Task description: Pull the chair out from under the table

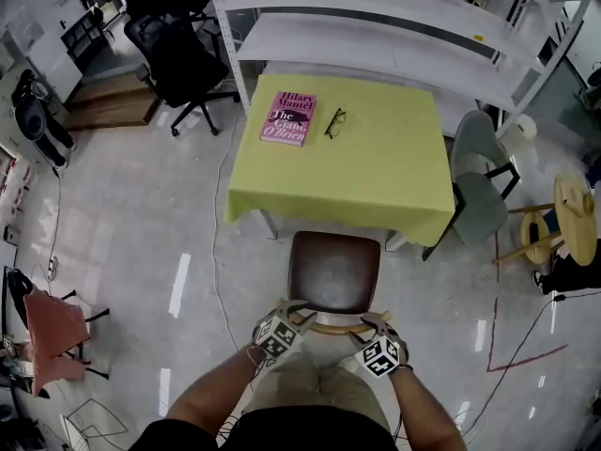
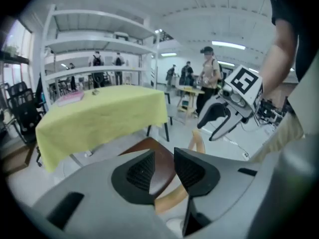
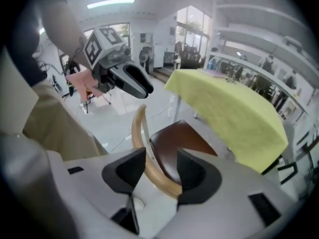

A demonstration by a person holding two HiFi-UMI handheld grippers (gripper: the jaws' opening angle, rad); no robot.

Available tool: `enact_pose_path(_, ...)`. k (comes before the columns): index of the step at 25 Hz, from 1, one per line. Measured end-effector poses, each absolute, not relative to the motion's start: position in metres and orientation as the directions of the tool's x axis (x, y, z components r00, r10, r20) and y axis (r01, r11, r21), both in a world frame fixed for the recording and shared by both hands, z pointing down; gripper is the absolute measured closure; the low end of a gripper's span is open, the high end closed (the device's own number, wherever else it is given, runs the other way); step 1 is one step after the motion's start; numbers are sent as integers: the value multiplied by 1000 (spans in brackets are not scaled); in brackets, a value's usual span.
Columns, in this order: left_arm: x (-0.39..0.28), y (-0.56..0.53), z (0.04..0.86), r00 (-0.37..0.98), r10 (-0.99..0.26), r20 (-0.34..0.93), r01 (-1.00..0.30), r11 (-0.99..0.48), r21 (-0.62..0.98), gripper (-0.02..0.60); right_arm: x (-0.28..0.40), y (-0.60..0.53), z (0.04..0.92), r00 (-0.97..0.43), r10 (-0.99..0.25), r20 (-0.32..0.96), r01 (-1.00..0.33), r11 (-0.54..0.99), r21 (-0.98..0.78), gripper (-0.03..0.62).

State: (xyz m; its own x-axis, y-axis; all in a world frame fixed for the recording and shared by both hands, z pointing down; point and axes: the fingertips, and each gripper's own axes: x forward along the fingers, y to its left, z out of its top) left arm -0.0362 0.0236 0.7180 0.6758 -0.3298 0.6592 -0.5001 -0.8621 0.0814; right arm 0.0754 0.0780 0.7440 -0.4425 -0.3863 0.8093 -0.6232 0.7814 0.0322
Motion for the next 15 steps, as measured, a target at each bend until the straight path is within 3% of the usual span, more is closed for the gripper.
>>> enact_pose_path(3, -44, 0, 657, 696, -479, 536, -597, -800, 60, 505, 84, 63, 691, -464, -546, 698, -741, 671, 33, 422)
enact_pose_path(7, -50, -9, 563, 696, -618, 365, -672, -740, 29, 553, 92, 49, 604, -462, -723, 513, -836, 548, 20, 489)
enact_pose_path(11, -47, -4, 480, 693, -690, 210, -704, -710, -9, 568, 98, 40, 529, -442, -822, 360, -874, 484, 32, 572)
enact_pose_path(15, -45, -4, 416, 666, -741, 85, -744, -668, 2, 572, 104, 28, 463, -420, -879, 224, -899, 437, 30, 583)
